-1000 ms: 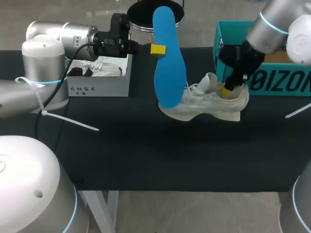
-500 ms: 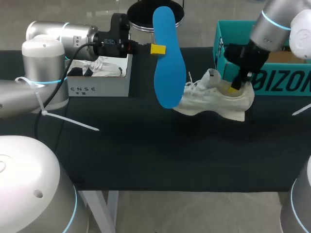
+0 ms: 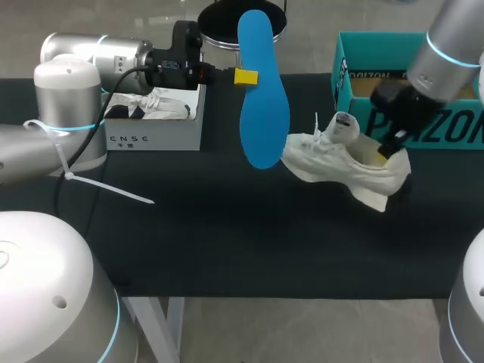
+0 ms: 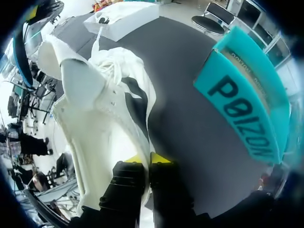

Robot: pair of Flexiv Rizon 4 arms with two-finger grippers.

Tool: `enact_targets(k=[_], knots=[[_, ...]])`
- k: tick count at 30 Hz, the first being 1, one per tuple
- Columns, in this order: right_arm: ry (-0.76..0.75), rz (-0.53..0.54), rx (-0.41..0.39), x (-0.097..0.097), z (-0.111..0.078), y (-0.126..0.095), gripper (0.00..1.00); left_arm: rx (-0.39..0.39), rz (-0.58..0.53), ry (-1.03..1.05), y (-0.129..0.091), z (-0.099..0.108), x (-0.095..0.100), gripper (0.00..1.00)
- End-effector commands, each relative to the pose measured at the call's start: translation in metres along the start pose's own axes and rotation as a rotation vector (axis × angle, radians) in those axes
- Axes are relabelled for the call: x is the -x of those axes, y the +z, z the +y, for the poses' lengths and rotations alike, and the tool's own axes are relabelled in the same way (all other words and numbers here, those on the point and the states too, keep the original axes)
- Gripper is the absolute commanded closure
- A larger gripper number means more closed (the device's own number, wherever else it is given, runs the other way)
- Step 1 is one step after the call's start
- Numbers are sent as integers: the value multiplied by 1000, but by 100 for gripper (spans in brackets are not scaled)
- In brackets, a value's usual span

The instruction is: Take the shoe out of the shoebox, open the shoe tongue, remove and reinsert the insole, then place the shoe into the shoebox

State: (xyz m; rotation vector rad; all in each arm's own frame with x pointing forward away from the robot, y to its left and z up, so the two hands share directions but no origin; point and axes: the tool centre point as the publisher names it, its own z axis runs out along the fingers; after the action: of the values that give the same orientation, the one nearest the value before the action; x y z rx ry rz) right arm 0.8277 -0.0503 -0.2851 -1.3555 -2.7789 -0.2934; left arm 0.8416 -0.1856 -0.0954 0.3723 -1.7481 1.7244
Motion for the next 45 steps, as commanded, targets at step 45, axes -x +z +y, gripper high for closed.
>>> enact_targets(k=[45], knots=[[660, -32, 166, -60, 12, 82, 100, 0, -3, 0, 1, 0, 0, 100]])
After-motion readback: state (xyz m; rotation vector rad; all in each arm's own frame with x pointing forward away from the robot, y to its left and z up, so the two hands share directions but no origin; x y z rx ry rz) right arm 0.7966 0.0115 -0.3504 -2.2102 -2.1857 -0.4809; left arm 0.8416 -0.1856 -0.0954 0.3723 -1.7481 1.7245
